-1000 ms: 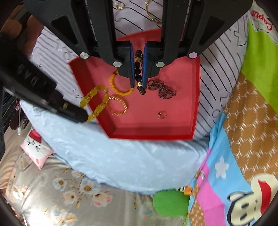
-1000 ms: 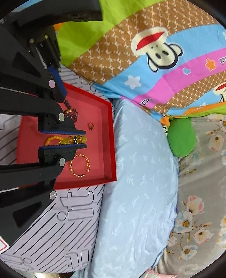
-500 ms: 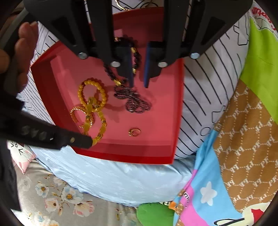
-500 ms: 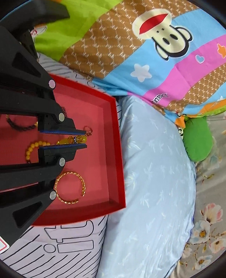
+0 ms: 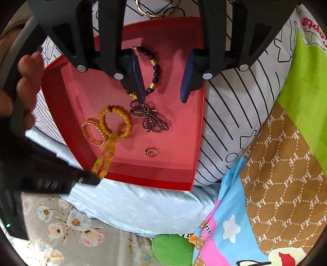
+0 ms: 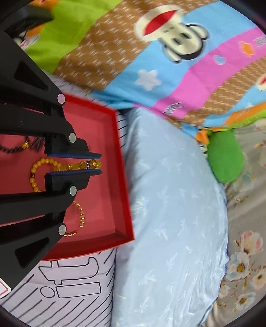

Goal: Organize jewelry
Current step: 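Open both grippers to drop the bracelets into the red tray, then withdraw both tools from the tray toward the remaining jewelry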

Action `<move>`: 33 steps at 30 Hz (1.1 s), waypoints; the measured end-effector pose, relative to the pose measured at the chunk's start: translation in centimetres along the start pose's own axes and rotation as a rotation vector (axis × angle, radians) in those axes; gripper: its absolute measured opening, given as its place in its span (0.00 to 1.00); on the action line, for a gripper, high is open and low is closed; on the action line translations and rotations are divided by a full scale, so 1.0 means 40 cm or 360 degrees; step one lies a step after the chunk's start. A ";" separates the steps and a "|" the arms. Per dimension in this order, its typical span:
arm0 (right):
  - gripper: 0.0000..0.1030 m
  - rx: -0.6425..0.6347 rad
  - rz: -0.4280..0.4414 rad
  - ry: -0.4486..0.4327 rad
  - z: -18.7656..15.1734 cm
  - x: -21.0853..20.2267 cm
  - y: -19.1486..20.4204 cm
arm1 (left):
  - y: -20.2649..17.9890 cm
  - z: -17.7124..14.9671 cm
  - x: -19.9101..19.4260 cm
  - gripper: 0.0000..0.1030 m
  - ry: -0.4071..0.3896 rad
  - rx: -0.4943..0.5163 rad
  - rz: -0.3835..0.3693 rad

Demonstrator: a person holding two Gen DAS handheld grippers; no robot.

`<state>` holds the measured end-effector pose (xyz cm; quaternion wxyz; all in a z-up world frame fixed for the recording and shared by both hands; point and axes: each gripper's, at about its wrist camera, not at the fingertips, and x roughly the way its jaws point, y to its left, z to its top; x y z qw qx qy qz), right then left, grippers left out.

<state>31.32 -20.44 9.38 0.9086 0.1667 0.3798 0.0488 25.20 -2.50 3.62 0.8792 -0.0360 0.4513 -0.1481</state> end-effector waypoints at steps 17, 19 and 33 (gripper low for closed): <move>0.15 0.0047 -0.0166 0.0088 -0.155 -0.062 -0.096 | -0.005 -0.014 -0.008 0.33 0.0009 -0.0020 0.0006; 0.18 0.0028 -0.0195 0.0078 -0.175 -0.084 -0.099 | -0.004 -0.018 -0.012 0.34 0.0007 -0.0028 0.0006; 0.27 -0.0051 -0.0282 0.0057 -0.288 -0.236 -0.089 | 0.008 -0.056 -0.096 0.34 -0.0030 -0.0065 0.0020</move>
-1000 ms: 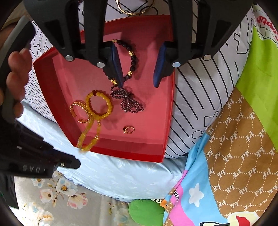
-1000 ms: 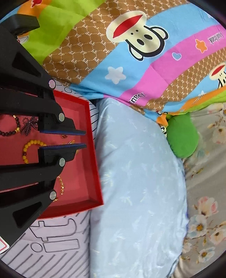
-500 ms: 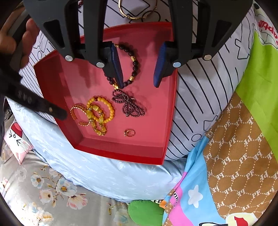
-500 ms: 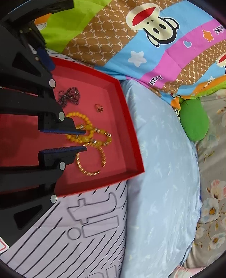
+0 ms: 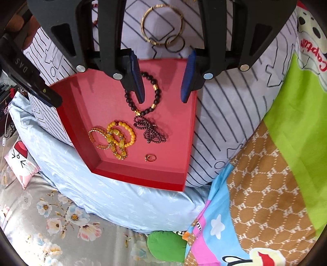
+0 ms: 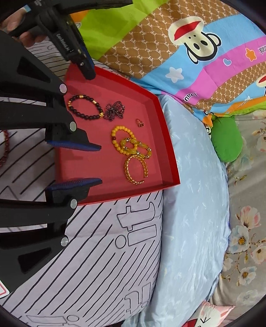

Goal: Organize jewelry
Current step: 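Withdraw both tools from the tray toward the remaining jewelry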

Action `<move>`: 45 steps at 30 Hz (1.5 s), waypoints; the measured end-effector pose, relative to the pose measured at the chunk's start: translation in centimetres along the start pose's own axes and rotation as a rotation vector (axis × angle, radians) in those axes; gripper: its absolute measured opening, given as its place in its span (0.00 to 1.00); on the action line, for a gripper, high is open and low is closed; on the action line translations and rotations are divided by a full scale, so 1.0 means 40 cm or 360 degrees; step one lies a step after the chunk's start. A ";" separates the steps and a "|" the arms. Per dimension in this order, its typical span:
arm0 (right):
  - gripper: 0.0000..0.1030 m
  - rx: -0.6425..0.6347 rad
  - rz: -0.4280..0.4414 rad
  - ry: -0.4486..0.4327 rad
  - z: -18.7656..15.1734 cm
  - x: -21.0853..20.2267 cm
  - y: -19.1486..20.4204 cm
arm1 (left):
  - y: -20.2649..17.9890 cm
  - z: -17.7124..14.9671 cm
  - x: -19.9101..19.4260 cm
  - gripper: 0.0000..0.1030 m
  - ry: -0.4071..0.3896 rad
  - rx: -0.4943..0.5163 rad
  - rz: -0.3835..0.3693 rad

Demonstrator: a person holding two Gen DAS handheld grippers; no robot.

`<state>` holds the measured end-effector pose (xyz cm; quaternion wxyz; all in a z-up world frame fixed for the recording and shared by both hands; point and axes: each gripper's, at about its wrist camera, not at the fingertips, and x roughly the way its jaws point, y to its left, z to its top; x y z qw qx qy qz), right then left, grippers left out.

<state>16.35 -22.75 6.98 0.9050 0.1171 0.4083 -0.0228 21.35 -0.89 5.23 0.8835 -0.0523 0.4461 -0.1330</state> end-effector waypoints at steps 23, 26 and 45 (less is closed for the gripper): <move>0.31 -0.0033 -0.0042 0.0170 -0.256 -0.097 0.000 | 0.044 -0.194 -0.090 0.40 0.0101 -0.0014 0.0073; 0.35 -0.0035 -0.0055 0.0171 -0.268 -0.099 0.000 | 0.043 -0.211 -0.081 0.40 0.0118 -0.0012 0.0080; 0.36 -0.0116 -0.0123 0.0187 -0.280 -0.049 0.018 | 0.025 -0.217 -0.032 0.47 0.0125 0.0048 0.0147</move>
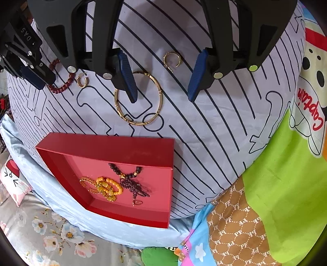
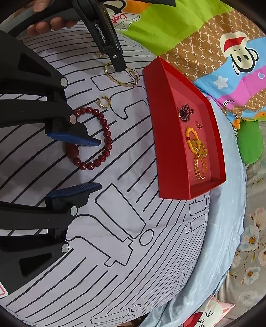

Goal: Organize jewelry
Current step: 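Withdraw both tools from the tray toward the remaining jewelry, then grasp the gold bangle with the left gripper while the right gripper grasps the dark red bead bracelet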

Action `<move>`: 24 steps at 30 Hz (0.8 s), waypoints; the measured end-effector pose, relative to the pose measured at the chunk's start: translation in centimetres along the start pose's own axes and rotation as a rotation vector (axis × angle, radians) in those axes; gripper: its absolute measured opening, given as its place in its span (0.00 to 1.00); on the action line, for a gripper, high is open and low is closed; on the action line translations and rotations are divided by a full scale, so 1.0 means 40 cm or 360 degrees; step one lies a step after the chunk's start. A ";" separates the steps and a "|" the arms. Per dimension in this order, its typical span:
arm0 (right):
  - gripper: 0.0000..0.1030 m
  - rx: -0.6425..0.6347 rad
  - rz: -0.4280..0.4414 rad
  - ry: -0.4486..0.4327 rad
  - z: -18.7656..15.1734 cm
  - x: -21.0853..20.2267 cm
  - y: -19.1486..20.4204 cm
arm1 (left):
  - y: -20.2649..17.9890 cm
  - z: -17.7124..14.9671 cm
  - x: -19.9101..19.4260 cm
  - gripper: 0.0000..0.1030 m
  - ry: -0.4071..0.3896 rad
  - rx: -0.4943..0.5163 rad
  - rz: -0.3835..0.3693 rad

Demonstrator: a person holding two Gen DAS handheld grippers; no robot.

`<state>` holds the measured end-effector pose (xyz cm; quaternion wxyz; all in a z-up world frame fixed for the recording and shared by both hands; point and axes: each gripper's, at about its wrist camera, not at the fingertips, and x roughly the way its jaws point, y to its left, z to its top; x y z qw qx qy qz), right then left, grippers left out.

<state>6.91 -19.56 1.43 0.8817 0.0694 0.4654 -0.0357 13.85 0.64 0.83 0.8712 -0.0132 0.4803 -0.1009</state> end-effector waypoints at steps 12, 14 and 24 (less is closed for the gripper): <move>0.14 -0.0031 -0.0052 -0.0011 -0.004 -0.001 -0.008 | -0.032 0.007 0.015 0.39 -0.0026 0.0094 0.0000; 0.11 -0.0024 -0.0047 -0.0010 -0.005 -0.001 -0.010 | -0.038 0.007 0.016 0.28 -0.0027 0.0108 -0.0013; 0.10 0.0022 -0.0012 -0.0002 -0.010 -0.006 -0.021 | -0.044 0.007 0.011 0.13 0.0021 0.0062 -0.0150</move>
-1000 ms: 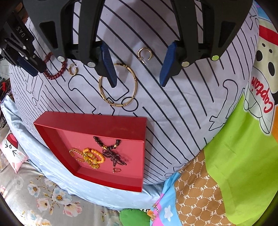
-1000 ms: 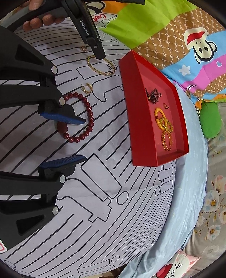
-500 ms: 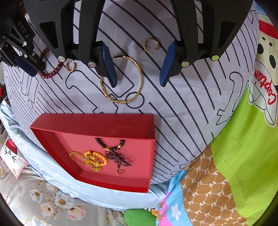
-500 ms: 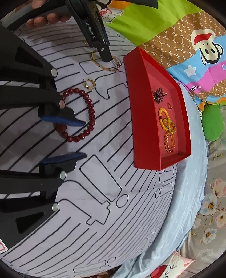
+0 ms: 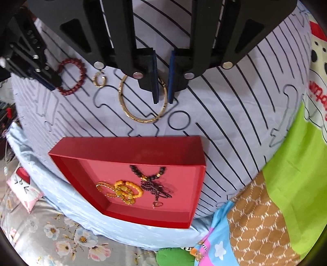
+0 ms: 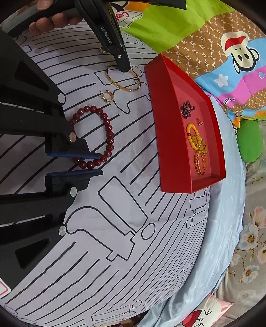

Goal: Organize jewelry
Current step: 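Grasp the gold bangle with the left gripper while the right gripper grasps the dark red bead bracelet, then carry the gold bangle with the left gripper while the right gripper carries the red bracelet into the tray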

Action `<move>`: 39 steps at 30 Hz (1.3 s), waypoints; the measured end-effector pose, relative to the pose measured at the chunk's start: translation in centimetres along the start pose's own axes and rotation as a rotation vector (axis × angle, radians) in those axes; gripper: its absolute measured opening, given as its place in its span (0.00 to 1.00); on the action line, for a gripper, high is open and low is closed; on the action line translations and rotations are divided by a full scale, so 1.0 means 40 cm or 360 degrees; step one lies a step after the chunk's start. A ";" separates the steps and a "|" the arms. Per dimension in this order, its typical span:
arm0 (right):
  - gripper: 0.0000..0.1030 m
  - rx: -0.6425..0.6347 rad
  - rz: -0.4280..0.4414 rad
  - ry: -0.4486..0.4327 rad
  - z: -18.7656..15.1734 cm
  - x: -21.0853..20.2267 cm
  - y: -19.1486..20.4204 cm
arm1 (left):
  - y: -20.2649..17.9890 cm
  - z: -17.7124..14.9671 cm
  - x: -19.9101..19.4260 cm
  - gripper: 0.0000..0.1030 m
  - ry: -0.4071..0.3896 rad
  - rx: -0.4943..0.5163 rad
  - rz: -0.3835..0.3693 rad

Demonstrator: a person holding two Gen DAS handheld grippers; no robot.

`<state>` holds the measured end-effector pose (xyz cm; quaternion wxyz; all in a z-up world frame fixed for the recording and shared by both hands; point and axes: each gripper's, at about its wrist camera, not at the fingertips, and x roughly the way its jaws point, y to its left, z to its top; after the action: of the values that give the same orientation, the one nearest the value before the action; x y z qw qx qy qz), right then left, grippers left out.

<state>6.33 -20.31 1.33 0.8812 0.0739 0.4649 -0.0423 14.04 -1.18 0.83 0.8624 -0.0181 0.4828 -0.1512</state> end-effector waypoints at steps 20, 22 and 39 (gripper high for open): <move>0.10 0.0047 0.0035 0.0017 -0.004 -0.005 -0.012 | -0.107 -0.020 0.019 0.50 -0.0037 0.0155 0.0142; 0.09 0.0053 0.0039 0.0020 -0.003 -0.005 -0.013 | -0.102 -0.017 0.017 0.50 -0.0029 0.0137 0.0110; 0.08 0.0063 0.0104 -0.0153 0.066 -0.130 -0.001 | -0.079 0.013 -0.081 0.50 -0.0053 0.0049 -0.0020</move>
<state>5.53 -20.78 7.10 0.9019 0.1044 0.4184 -0.0262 12.13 -3.34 4.33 0.8695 -0.0104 0.4659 -0.1639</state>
